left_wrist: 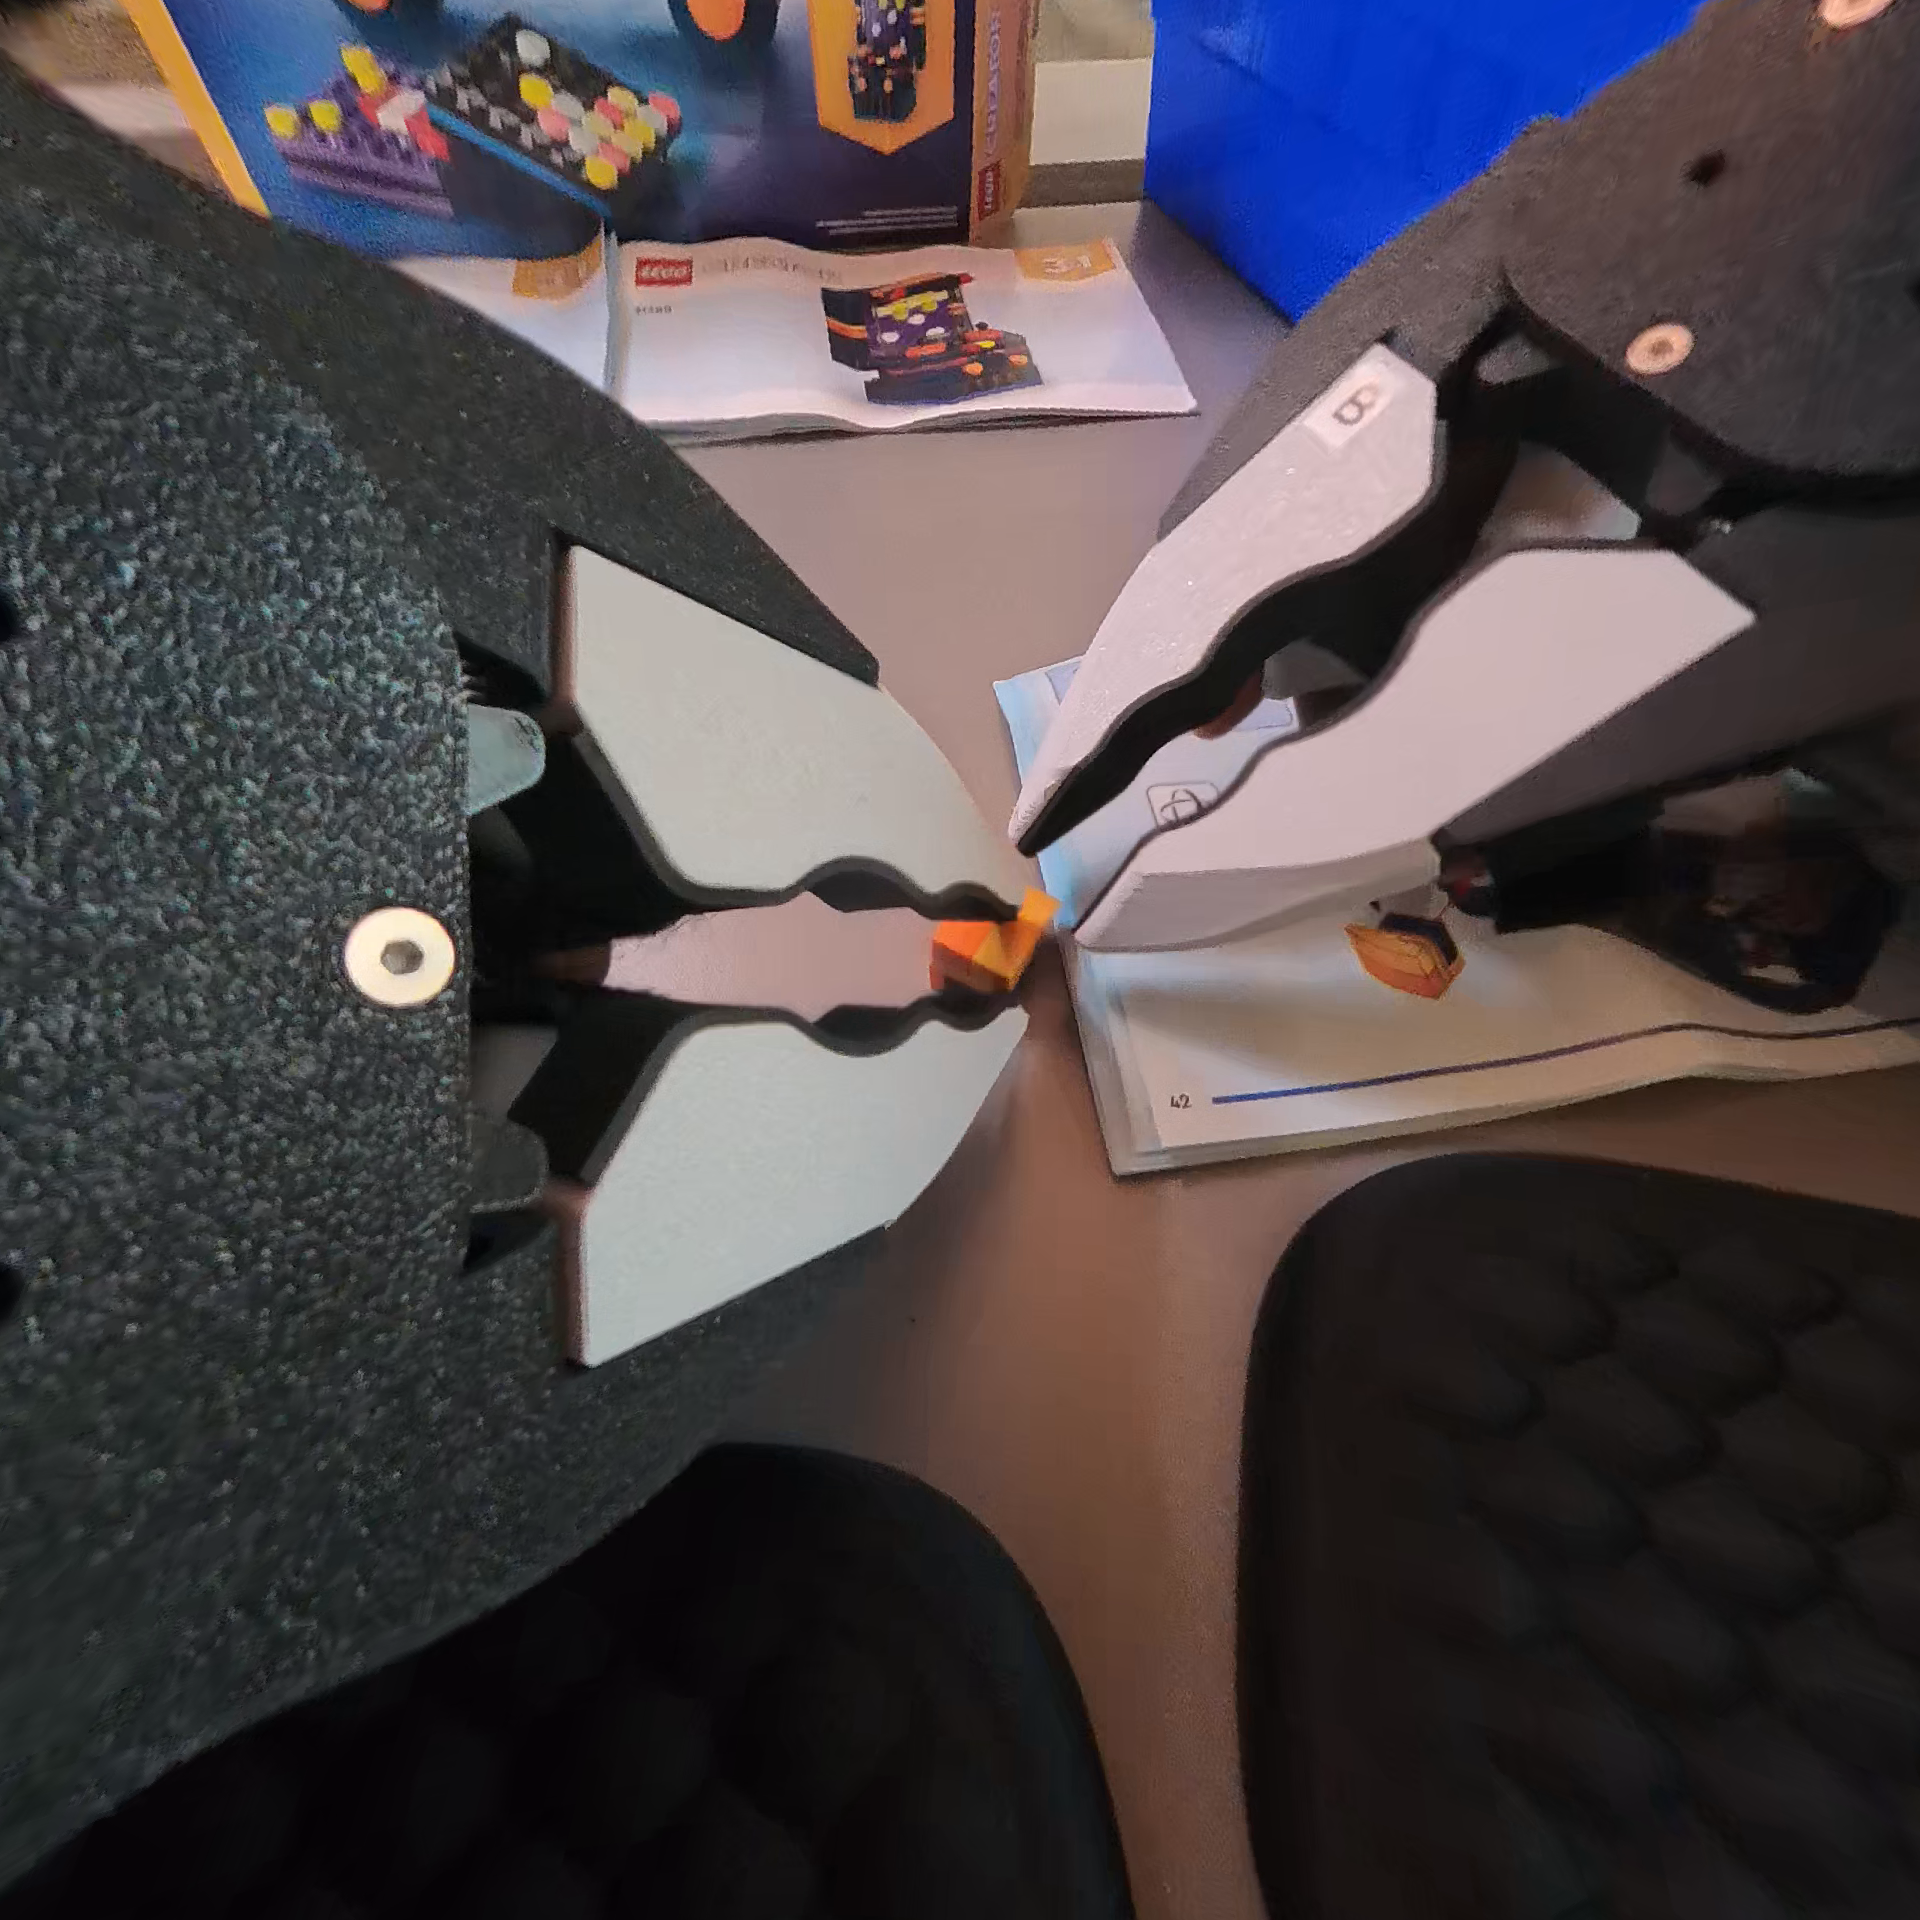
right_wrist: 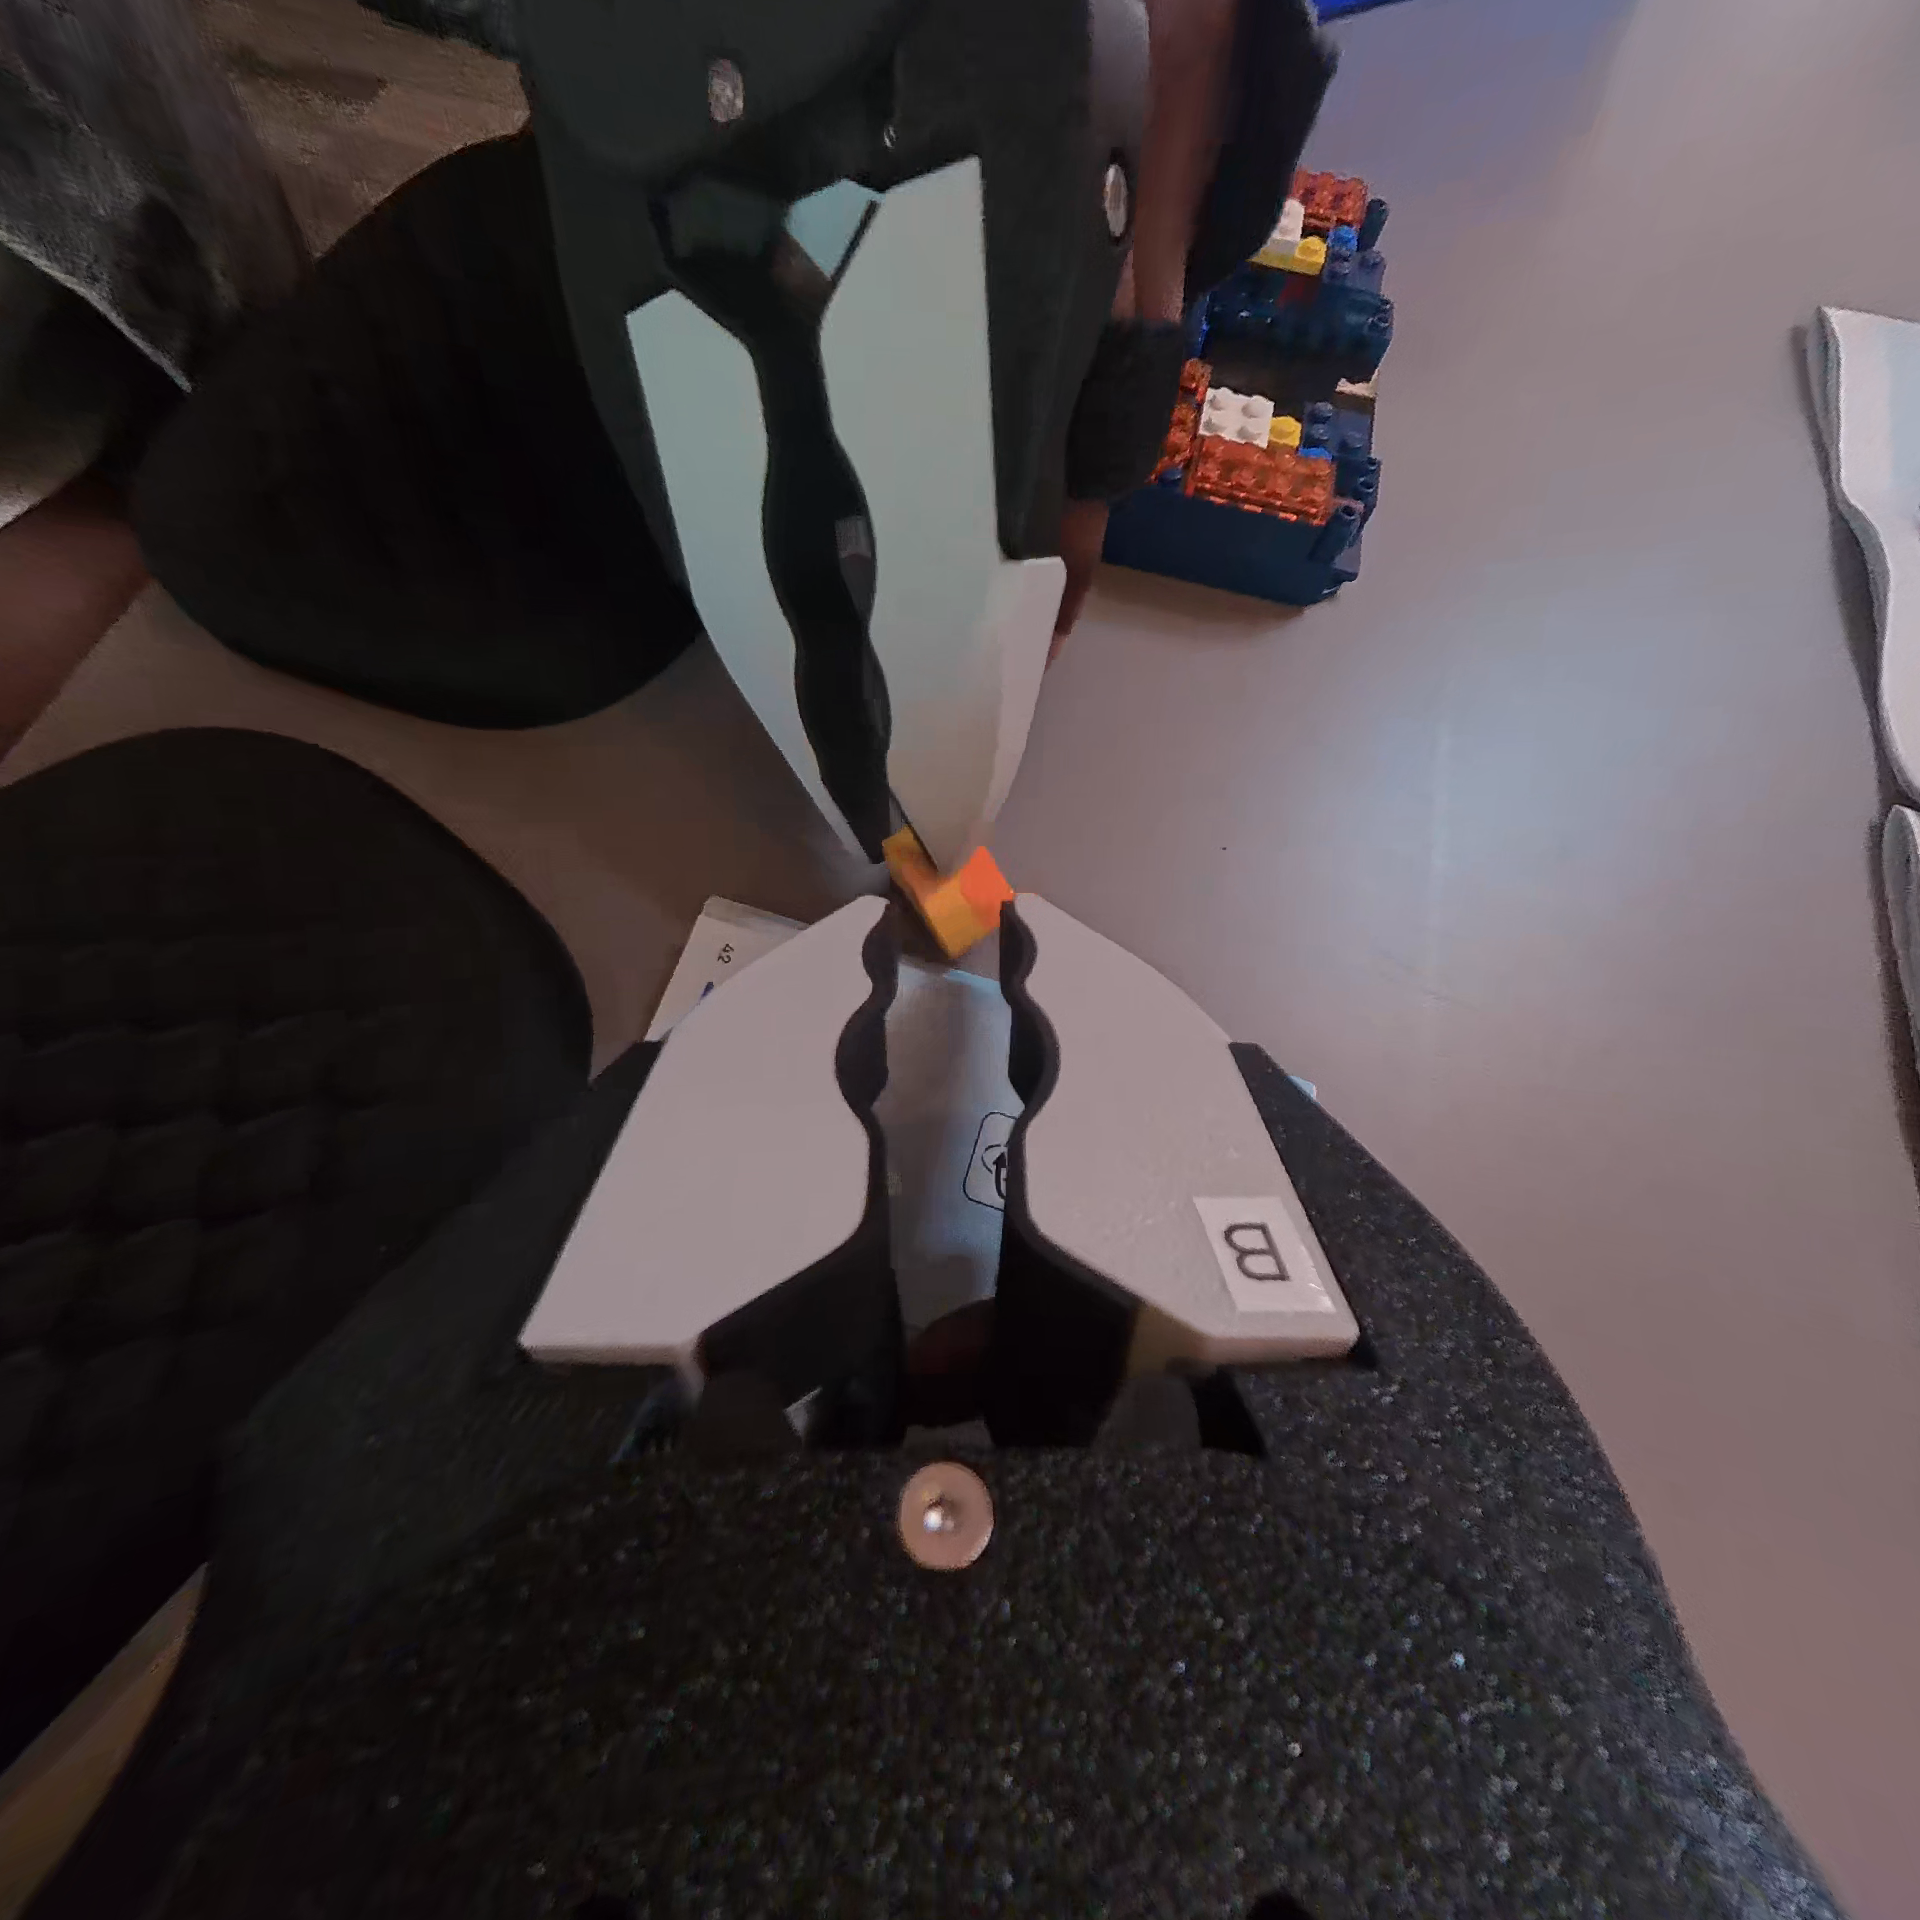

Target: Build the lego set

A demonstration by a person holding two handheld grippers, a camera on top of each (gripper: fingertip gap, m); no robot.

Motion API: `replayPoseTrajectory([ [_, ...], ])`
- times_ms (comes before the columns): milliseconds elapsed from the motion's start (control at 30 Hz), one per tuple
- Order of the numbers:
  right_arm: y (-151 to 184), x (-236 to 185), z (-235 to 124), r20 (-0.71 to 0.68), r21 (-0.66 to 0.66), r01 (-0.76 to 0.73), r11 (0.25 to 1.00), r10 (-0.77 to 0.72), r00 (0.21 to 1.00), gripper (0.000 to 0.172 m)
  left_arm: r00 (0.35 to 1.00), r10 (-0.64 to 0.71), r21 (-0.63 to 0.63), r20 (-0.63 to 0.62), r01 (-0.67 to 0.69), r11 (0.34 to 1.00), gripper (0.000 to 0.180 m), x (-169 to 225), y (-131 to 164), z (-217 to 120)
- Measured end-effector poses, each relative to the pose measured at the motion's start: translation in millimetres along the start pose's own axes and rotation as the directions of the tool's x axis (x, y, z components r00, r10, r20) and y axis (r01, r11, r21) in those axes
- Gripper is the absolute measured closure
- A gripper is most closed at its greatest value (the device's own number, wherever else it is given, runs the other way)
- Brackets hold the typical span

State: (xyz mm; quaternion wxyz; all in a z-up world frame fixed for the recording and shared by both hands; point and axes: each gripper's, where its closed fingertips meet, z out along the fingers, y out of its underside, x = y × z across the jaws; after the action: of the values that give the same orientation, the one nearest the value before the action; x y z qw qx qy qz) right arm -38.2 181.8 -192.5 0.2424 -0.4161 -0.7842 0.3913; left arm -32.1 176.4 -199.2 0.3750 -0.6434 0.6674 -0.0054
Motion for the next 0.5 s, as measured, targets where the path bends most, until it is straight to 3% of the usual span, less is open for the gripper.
replayPoseTrajectory([
  [167, -1.9, -1.3, 0.3, 0.007, 0.0, 0.022, 1.0, -0.022, 1.0, 0.141, 0.997, -0.071, 0.059, 0.025, 0.07, 0.996, 0.138, -1.0, -1.3, -9.6],
  [233, -3.1, -6.5, 2.5, 0.039, -0.014, 0.016, 1.0, -0.016, 0.999, 0.133, 0.993, -0.114, 0.061, 0.038, 0.112, 0.992, 0.138, -1.1, 2.7, -12.4],
  [333, -3.7, -11.5, 9.6, 0.056, -0.047, 0.056, 0.997, -0.053, 0.997, 0.132, 0.987, -0.155, 0.103, 0.03, 0.151, 0.983, 0.145, 3.2, 3.2, -12.4],
  [500, -3.3, -9.4, 24.3, 0.049, -0.099, 0.113, 0.989, -0.108, 0.993, 0.135, 0.987, -0.154, 0.108, 0.048, 0.149, 0.983, 0.142, -0.6, 6.8, -14.6],
])
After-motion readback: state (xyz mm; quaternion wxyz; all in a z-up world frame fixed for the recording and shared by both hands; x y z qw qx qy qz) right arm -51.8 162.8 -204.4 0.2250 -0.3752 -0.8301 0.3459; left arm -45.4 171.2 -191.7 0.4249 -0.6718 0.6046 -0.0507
